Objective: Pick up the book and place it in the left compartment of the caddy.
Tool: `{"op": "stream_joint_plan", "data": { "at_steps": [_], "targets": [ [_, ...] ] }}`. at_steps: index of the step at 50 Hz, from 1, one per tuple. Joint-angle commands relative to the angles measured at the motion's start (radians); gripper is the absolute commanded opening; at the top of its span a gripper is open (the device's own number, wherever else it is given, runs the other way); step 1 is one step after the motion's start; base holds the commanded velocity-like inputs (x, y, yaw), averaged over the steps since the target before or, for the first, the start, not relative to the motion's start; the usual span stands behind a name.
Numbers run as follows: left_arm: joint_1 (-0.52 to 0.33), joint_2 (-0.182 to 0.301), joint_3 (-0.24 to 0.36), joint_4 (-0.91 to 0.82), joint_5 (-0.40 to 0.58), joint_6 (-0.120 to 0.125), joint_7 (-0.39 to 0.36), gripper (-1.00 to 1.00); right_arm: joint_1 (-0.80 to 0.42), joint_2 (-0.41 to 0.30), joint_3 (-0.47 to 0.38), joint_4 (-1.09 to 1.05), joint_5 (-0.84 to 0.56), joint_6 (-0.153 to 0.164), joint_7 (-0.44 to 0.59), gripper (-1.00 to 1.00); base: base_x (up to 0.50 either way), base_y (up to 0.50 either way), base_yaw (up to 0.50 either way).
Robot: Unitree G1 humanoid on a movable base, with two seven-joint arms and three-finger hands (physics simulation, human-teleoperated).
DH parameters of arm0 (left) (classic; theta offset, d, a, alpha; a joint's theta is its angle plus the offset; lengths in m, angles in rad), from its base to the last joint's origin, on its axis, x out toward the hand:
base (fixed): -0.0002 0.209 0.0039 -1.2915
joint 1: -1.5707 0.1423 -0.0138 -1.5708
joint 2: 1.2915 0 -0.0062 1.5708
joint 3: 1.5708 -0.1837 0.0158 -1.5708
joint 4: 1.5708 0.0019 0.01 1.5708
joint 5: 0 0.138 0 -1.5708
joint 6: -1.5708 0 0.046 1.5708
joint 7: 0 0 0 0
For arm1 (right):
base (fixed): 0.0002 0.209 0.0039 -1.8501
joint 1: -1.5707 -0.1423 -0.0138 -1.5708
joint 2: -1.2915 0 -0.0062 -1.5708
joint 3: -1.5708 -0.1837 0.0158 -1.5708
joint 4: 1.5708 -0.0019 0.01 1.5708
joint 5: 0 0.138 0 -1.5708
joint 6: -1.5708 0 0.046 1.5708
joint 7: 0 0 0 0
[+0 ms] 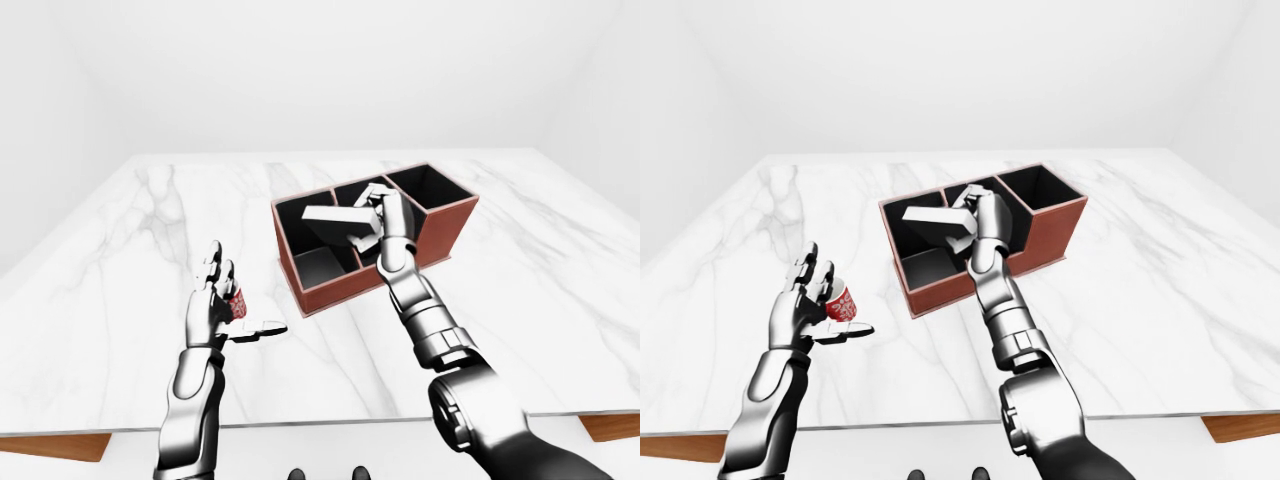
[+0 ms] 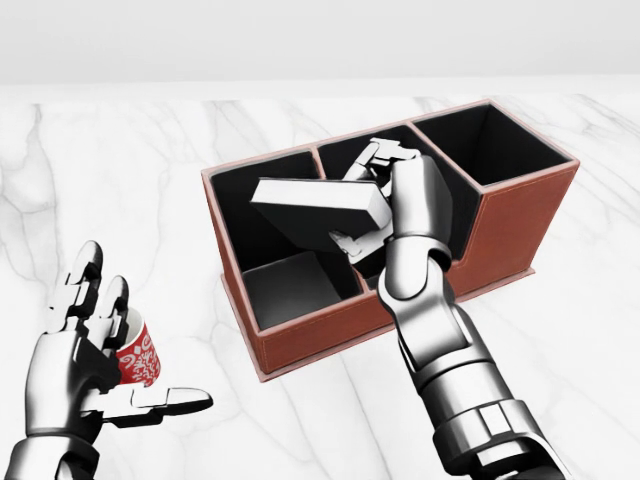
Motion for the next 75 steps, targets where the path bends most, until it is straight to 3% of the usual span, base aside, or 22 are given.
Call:
{"op": "stream_joint_plan", "data": {
  "at_steps": [1, 7, 11, 25, 73, 75],
  "targets": [
    [0.004, 0.001, 0.005, -0.010, -0.007, 0.000, -0.003, 1.00, -0.085, 0.011, 0.009, 0.175, -0.081, -0.054, -0.078, -1.00, 0.00, 0.00, 0.00],
    [0.003, 0.001, 0.007, -0.011, -0.009, 0.000, -0.004, 1.00, -0.123, 0.008, 0.002, 0.250, -0.073, -0.077, -0.089, -1.00, 0.00, 0.00, 0.00],
    [0.001, 0.003, 0.010, -0.015, -0.012, 0.000, -0.004, 1.00, -0.168, -0.001, -0.007, 0.347, -0.063, -0.110, -0.089, -1.00, 0.00, 0.00, 0.00],
    [0.002, 0.005, 0.019, -0.020, -0.018, 0.000, -0.006, 1.00, -0.238, -0.023, -0.021, 0.511, -0.069, -0.110, -0.089, -1.00, 0.00, 0.00, 0.00],
    [0.006, 0.004, 0.018, -0.023, -0.017, 0.000, -0.005, 1.00, -0.223, -0.025, -0.041, 0.557, -0.072, -0.110, -0.089, -1.00, 0.00, 0.00, 0.00],
    [0.007, 0.003, 0.016, -0.025, -0.017, 0.000, -0.005, 1.00, -0.223, -0.025, -0.041, 0.557, -0.071, -0.110, -0.089, -0.65, 0.00, 0.00, 0.00]
  ]
}}
